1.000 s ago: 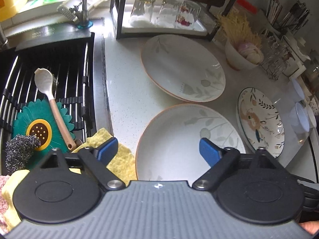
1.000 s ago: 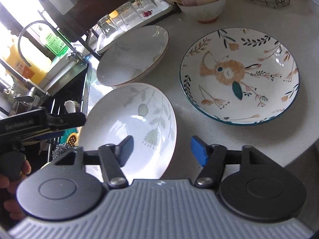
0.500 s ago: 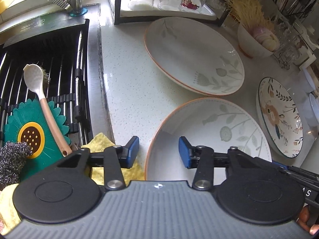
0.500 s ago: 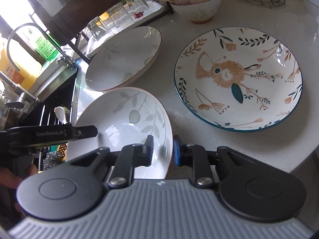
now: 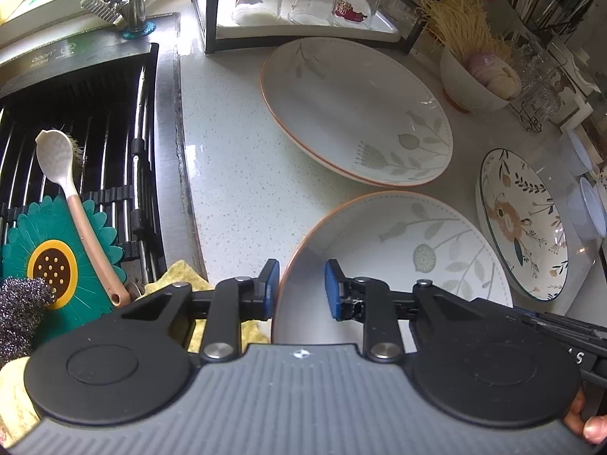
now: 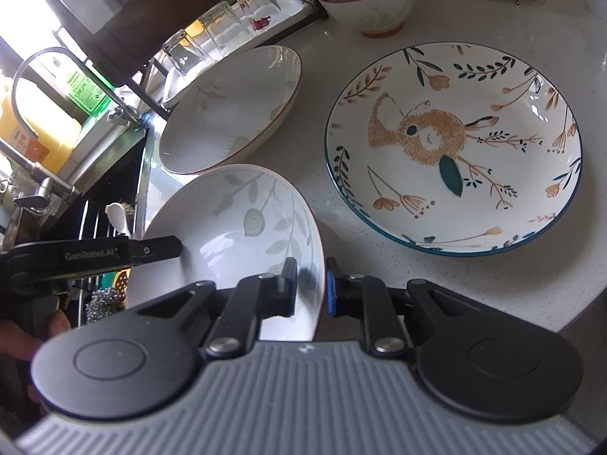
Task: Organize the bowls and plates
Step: 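Close the left gripper on the white leaf plate rim while the right gripper grips it too, then carry the white leaf plate with both grippers over the floral plate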
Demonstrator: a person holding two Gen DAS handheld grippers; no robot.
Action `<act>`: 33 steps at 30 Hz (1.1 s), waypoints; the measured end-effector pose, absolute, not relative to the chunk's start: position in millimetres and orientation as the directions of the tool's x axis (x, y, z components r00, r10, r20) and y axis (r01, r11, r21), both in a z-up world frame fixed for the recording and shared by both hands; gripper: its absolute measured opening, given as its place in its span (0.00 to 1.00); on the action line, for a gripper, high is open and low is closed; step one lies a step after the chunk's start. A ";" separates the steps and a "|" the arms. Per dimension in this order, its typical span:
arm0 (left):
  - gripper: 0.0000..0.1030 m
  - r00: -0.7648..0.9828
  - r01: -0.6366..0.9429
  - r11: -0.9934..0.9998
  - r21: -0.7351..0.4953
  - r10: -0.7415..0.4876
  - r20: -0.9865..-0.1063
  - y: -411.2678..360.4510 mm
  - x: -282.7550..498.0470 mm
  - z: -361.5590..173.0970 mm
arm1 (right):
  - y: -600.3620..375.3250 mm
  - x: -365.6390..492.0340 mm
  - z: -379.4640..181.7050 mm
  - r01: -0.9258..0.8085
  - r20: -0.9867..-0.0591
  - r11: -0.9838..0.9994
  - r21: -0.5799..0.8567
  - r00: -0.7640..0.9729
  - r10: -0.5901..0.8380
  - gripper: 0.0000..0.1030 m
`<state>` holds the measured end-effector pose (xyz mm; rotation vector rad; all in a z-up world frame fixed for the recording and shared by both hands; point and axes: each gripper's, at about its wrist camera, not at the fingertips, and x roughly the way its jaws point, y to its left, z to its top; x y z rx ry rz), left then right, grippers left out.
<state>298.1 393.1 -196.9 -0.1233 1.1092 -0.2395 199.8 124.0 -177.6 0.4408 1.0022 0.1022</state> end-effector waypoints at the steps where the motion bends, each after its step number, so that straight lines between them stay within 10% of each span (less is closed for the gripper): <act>1: 0.29 0.422 0.126 0.967 -0.223 -0.255 -0.870 394.0 297.8 -196.0 | 124.3 199.0 -174.6 0.106 -0.789 0.911 0.399 0.545 0.283 0.18; 33: 0.19 0.476 0.040 0.956 -0.292 -0.275 -0.836 386.4 280.1 -160.6 | 87.1 219.6 -154.7 0.038 -0.787 0.879 0.475 0.465 0.406 0.15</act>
